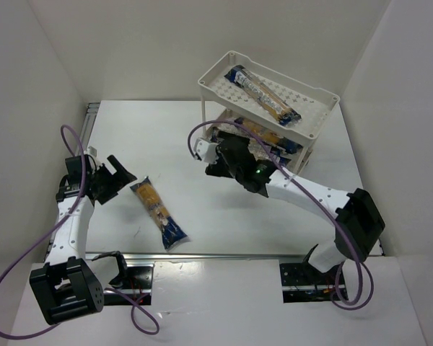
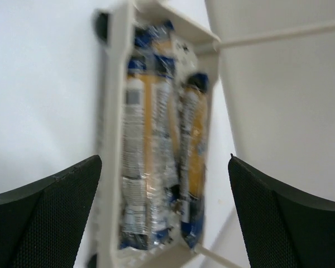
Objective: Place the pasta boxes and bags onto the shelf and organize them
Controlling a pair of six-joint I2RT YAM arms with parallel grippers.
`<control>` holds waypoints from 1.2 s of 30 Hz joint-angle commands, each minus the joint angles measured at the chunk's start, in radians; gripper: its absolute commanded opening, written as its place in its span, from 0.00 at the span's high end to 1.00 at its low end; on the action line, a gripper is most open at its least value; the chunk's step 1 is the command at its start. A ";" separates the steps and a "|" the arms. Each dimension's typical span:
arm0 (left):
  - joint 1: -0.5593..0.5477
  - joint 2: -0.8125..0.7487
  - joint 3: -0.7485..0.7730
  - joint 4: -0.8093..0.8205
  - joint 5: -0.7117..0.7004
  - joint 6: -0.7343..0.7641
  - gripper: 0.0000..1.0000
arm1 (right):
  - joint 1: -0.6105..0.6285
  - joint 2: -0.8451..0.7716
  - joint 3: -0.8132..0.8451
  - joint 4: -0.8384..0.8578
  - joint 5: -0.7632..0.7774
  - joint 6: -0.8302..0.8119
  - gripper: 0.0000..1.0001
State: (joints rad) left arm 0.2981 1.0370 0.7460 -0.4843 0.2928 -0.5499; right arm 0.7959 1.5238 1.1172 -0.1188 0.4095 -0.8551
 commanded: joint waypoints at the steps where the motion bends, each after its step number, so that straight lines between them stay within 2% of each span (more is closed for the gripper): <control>1: 0.013 -0.020 -0.001 0.039 -0.001 0.016 0.00 | 0.115 -0.077 0.087 -0.082 -0.141 0.158 0.01; 3: 0.024 -0.029 0.000 0.039 -0.032 0.016 0.00 | 0.160 -0.058 0.125 -0.123 -0.199 0.256 0.01; 4: 0.045 -0.044 0.000 0.039 -0.044 0.016 0.00 | 0.187 -0.019 0.165 -0.124 -0.281 0.366 0.01; 6: 0.071 -0.063 0.027 0.029 -0.095 0.025 0.00 | 0.187 0.033 0.205 -0.133 -0.378 0.482 0.01; 9: 0.137 -0.132 0.038 0.029 -0.116 0.025 0.00 | 0.197 0.151 0.277 -0.052 -0.503 0.689 0.01; 12: 0.203 -0.184 0.038 0.029 -0.116 0.025 0.00 | 0.239 0.263 0.323 0.008 -0.503 0.801 0.01; 16: 0.279 -0.280 0.018 0.029 -0.116 0.007 0.00 | 0.264 0.435 0.467 0.019 -0.503 0.953 0.01; 18: 0.302 -0.307 0.009 0.029 -0.116 0.007 0.00 | 0.275 0.520 0.504 0.019 -0.436 1.025 0.01; 23: 0.302 -0.348 -0.004 0.038 -0.116 0.007 0.00 | 0.315 0.604 0.536 0.019 -0.345 1.102 0.01; 30: 0.302 -0.357 -0.022 0.058 -0.107 0.007 0.00 | 0.387 0.639 0.458 0.019 -0.284 1.124 0.01; 32: 0.302 -0.357 -0.022 0.058 -0.107 0.007 0.00 | 0.405 0.668 0.458 0.019 -0.226 1.133 0.01; 36: 0.302 -0.367 -0.031 0.058 -0.107 0.007 0.00 | 0.414 0.691 0.449 0.019 -0.144 1.142 0.09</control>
State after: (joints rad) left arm 0.5934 0.6895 0.7181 -0.4660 0.1787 -0.5495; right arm 1.1984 2.1784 1.5780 -0.1410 0.1612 0.2501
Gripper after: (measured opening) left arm 0.998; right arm 0.920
